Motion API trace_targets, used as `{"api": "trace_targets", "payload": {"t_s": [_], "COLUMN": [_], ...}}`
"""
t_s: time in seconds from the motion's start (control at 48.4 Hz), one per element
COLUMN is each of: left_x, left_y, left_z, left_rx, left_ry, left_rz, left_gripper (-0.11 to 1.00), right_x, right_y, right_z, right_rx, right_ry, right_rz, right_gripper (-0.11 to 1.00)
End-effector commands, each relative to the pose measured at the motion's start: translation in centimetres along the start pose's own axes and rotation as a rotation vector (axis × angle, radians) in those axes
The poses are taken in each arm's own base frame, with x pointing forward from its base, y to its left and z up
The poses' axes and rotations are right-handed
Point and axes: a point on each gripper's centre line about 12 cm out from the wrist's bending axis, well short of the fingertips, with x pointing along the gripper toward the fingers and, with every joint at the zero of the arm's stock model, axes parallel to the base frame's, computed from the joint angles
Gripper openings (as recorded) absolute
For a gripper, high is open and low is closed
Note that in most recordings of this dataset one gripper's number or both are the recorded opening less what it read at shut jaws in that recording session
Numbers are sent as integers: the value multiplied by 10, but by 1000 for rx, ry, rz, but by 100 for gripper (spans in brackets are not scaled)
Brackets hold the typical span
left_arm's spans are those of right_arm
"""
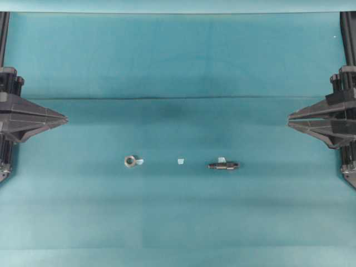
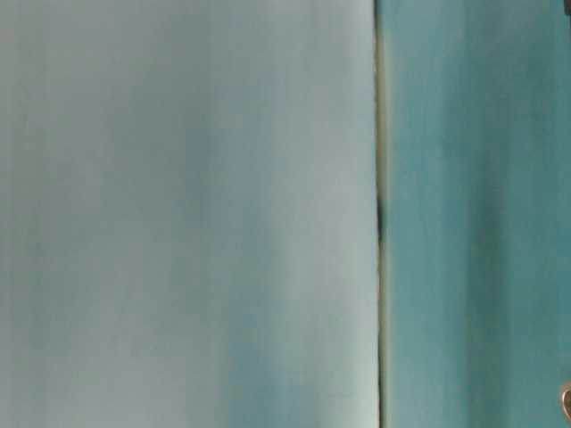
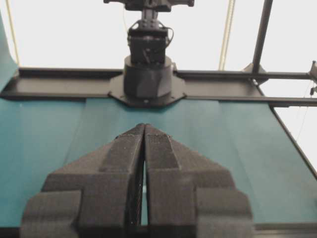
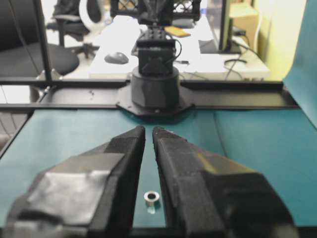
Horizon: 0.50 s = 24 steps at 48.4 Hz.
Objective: Insert the washer onto the shaft with both hands.
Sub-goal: 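Move both grippers down over the washer and the shaft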
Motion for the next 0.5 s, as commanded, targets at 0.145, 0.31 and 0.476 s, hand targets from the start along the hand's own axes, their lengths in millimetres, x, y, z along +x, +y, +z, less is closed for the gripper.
{"api": "trace_targets", "payload": {"t_s": [0.145,0.31,0.476], "left_x": [28,48,66], "left_y": [1,1,1], "left_z": [1,-4,-20], "left_rx": [-31,-29,-20], "left_ry": [181,294,440], "left_rz": [5,8,9], "left_gripper": [2,2,2], "right_x": [3,5,9], "right_y": [-7,-8,-7], "right_z": [3,-3,-16], "right_rx": [93,139,161], "right_ry": [34,162,306], "right_rz": [-41,-53,-60], "right_gripper": [-9,-10,-10]}}
